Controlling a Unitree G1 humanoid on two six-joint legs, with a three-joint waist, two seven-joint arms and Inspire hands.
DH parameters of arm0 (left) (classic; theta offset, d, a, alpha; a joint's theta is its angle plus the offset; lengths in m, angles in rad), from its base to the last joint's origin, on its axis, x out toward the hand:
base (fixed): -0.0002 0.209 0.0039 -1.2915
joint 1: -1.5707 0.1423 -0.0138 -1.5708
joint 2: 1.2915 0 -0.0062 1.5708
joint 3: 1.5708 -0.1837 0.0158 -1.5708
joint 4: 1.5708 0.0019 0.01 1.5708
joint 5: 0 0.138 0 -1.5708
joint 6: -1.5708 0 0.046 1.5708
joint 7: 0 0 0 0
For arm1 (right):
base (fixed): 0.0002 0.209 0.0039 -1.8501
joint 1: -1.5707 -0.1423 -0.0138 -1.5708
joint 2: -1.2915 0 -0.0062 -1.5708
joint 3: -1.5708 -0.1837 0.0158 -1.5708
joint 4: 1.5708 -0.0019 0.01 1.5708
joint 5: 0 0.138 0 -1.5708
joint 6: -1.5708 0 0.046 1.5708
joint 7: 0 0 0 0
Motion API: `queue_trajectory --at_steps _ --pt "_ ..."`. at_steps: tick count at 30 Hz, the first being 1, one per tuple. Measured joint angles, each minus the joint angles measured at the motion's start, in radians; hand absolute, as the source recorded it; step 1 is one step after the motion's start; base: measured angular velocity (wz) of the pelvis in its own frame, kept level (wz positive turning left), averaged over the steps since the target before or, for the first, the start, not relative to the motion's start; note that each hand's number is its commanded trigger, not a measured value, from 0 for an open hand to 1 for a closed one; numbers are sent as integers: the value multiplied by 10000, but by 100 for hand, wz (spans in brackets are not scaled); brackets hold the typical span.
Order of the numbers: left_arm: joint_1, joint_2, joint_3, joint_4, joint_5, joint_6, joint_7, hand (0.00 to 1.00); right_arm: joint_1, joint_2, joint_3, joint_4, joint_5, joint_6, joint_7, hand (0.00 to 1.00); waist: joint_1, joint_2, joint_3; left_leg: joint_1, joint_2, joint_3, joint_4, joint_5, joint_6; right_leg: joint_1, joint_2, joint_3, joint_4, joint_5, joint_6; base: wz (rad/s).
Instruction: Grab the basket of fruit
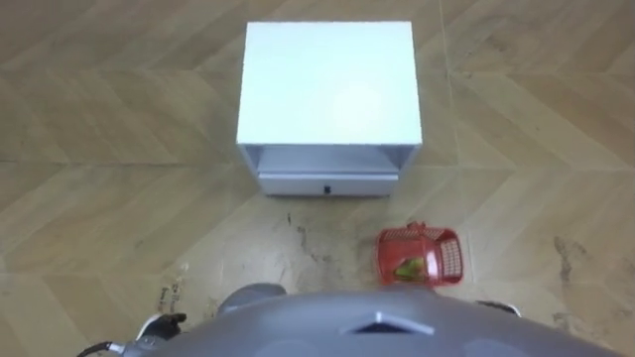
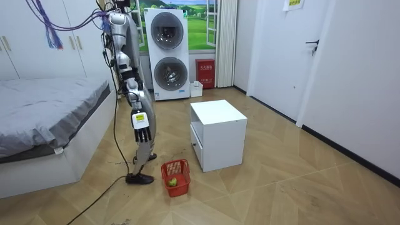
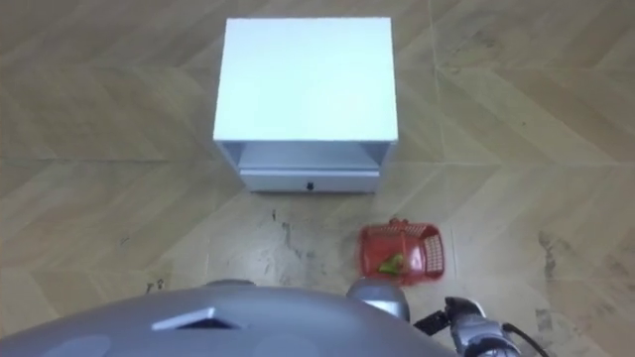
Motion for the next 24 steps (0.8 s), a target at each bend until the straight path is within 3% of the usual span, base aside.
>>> queue_trajectory --at_steps 1,2,3,4,5,7,8,9,10,12,14,16,19,20,22,24 --pt "-28 45 -1 -55 3 -19 -4 0 -41 -4 0 -32 13 8 -24 0 122 -52 -88 -97 -49 247 78 -27 43 2 -95 69 741 5 -6 8" --pt "-146 79 0 -117 -11 -20 -5 0 -311 -35 27 -200 166 -45 -147 0 435 -295 -123 -529 -70 565 420 -82 120 56 -171 212 1617 94 -39 -28" --pt "-267 108 -4 -65 -113 -31 -1 0 -805 -87 113 -245 372 -224 -278 0 590 -406 -132 -1185 13 644 995 -152 222 290 -186 182 1760 263 -80 -27" --pt "-374 143 -15 -12 -238 -35 10 0 -1039 -92 126 -229 453 -351 -332 0 575 -436 -128 -1569 89 644 1359 -187 270 446 -189 122 1601 351 -122 -11" --pt "-586 220 -40 47 -407 -33 38 0 -1574 -89 139 -252 655 -589 -417 0 571 -573 -171 -2362 242 636 1989 -202 292 848 -236 -5 1055 465 -34 4" --pt "-1050 384 -216 43 -628 -101 134 0 -2367 -75 431 -482 873 -760 -438 0 602 -592 -91 -3665 528 616 3024 -265 316 1227 -319 -230 48 503 60 0" --pt "-1433 532 -414 160 -818 -212 278 0 -2885 -65 658 -502 941 -896 -509 0 691 -610 -59 -4613 719 547 3754 -380 215 1219 -335 -274 -291 138 335 0" --pt "-1886 608 -614 343 -981 -285 454 0 -3242 -68 805 -574 1024 -1004 -615 0 764 -585 18 -5521 859 384 4647 -453 173 995 -270 -284 -223 -1028 655 7" --pt "-2067 636 -737 424 -1094 -357 541 0 -3369 -66 865 -632 1066 -1005 -639 0 820 -603 36 -5892 870 302 5091 -507 132 788 -267 -240 21 -1586 633 14" --pt "-2415 655 -1076 715 -1305 -573 724 0 -3419 -44 984 -926 1348 -920 -638 0 1065 -583 56 -7081 717 -491 6654 -889 -90 -231 -406 -92 2009 -3200 408 -13" --pt "-2448 701 -1245 1124 -1591 -622 780 0 -3454 -22 1000 -952 1752 -921 -642 0 1320 -678 81 -7780 401 -1053 7769 -1305 -319 -1064 -642 124 3734 -3966 462 -43" --pt "-2295 767 -1521 1421 -1967 -661 861 0 -3403 -39 983 -1147 2107 -925 -688 0 1263 -735 96 -8446 449 -1093 8818 -1663 -240 -1889 -768 444 5503 -4273 498 -17" --pt "-2019 835 -1590 1904 -2481 -807 995 0 -3103 -102 887 -2344 2905 -956 -881 0 1056 -728 104 -9617 507 -1066 10587 -2253 -26 -3131 -1079 819 8429 -4280 511 7" --pt "-2035 855 -1629 1946 -2620 -811 1023 0 -3111 -111 878 -2476 3011 -967 -928 0 1026 -728 105 -9779 493 -1046 10871 -2345 3 -3290 -1146 864 8856 -4277 512 17" --pt "-1950 929 -1893 2091 -3075 -1042 1355 0 -3300 -115 863 -2548 3324 -1201 -1018 0 829 -658 168 -10228 413 -846 11995 -2772 132 -3662 -1622 1026 10486 -4275 509 29" --pt "-1938 946 -2139 2161 -3463 -1271 1607 0 -3444 -112 818 -2583 3423 -1345 -1122 0 627 -646 179 -10528 213 -769 12729 -3011 209 -3784 -1865 1210 11523 -4249 488 32"
